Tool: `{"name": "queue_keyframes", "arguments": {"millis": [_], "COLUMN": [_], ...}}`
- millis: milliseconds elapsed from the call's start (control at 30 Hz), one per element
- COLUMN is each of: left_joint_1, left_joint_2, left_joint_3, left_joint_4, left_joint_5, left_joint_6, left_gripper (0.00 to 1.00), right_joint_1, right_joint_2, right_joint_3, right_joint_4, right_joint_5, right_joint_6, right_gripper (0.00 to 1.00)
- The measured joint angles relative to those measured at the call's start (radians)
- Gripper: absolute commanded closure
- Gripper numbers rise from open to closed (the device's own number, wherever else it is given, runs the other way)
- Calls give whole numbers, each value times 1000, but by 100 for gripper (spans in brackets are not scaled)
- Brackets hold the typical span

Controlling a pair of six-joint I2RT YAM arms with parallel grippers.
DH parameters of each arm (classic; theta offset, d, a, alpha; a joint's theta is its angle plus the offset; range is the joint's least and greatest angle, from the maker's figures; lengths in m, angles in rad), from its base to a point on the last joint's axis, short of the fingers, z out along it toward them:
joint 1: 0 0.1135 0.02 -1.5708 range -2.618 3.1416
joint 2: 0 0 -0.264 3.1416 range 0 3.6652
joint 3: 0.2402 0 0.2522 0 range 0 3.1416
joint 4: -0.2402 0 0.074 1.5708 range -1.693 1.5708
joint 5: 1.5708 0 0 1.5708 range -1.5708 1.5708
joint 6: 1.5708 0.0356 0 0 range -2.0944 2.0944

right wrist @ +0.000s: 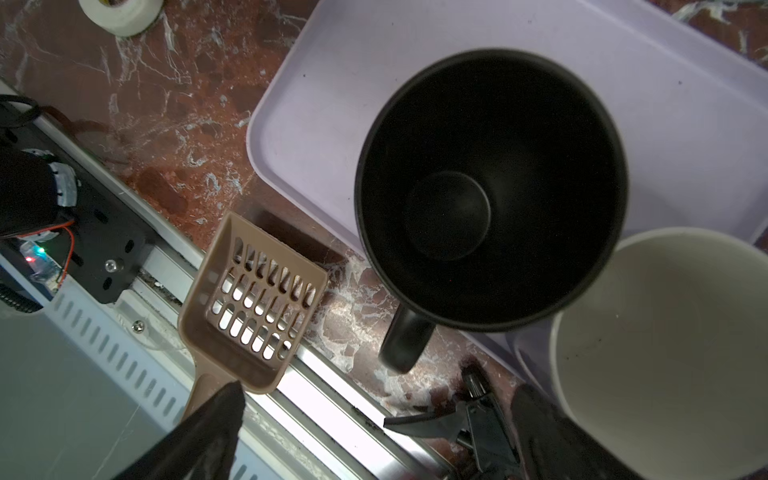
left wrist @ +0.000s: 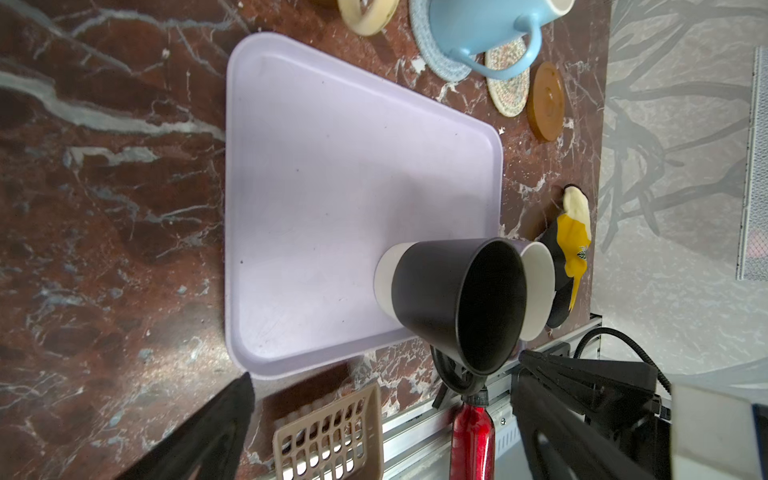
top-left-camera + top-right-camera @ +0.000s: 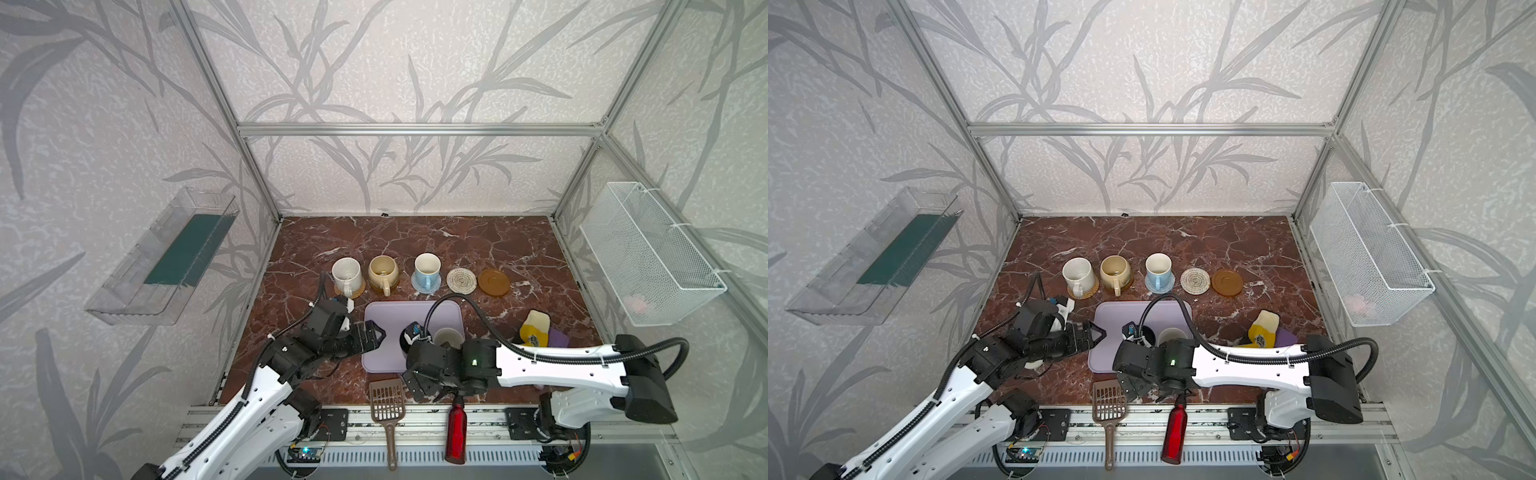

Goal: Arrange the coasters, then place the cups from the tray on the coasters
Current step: 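Lower the right gripper into the black mug while the left gripper hovers by the tray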

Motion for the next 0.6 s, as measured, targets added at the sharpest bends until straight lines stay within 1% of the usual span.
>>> {"name": "queue_keyframes", "arguments": {"millis": [200, 467, 600], "left_joint_1": [0, 3, 3], "left_joint_2": [-50, -87, -106], "left_joint_3": [-4, -19, -40], "left_joint_4": [-8, -8, -9], "left_joint_5": [-11, -11, -11], "left_joint_6": [-11, -34, -52], "left_gripper": [1, 0, 0], "right_joint_1": [1, 1, 1], "right_joint_2": [64, 109, 129], "right_joint_3": [27, 52, 57], "right_joint_4": [-6, -14, -18], "right_joint_5": [6, 39, 50], "right_joint_6": [8, 30, 38], "right_gripper": [10, 14, 20]}}
